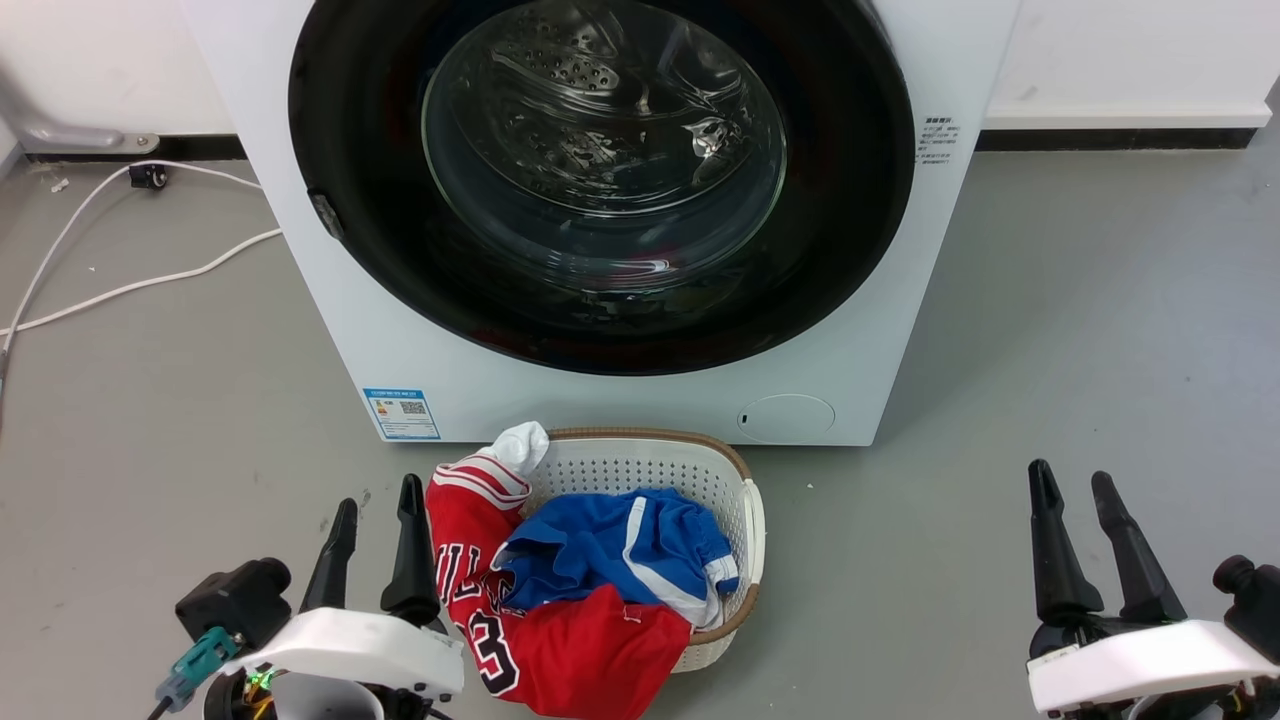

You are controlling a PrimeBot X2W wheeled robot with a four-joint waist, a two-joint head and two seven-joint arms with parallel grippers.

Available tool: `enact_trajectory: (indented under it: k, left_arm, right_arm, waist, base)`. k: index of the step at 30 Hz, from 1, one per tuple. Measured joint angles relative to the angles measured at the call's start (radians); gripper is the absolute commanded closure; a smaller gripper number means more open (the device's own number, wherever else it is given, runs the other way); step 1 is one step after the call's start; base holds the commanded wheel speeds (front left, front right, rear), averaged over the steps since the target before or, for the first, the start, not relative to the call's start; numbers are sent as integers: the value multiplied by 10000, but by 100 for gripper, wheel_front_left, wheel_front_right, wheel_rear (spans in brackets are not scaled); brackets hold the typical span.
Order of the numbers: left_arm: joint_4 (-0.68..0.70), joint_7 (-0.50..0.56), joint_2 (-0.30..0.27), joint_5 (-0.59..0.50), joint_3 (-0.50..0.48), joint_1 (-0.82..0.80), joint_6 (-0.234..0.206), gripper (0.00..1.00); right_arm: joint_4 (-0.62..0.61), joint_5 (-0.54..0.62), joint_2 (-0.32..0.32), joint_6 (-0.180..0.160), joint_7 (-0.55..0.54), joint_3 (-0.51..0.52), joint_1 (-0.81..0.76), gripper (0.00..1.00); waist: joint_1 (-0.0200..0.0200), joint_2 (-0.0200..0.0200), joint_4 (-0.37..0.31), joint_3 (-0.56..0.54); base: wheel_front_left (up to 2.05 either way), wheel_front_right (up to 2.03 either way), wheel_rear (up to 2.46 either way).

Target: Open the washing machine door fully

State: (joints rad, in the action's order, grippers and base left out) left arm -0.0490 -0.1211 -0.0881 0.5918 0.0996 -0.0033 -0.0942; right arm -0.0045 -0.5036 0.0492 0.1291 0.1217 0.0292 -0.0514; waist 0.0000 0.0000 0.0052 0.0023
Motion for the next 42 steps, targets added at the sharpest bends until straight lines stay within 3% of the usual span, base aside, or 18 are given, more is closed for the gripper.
enact_trajectory:
  k: [26,42]
  left_arm:
    - [278,-637,-238,-2483,792,218,-468,0]
    - [336,-993,-81,-3737,848,412,-376,0]
  right_arm:
    - [-495,2485,2,2,621,-36,-408,0]
    - [-742,3553,4,17,989,65,-615,0]
  waist:
    - [0,0,10,-49]
    - [0,0,34,-86]
  base:
    - [0,0,0]
    - [0,0,0]
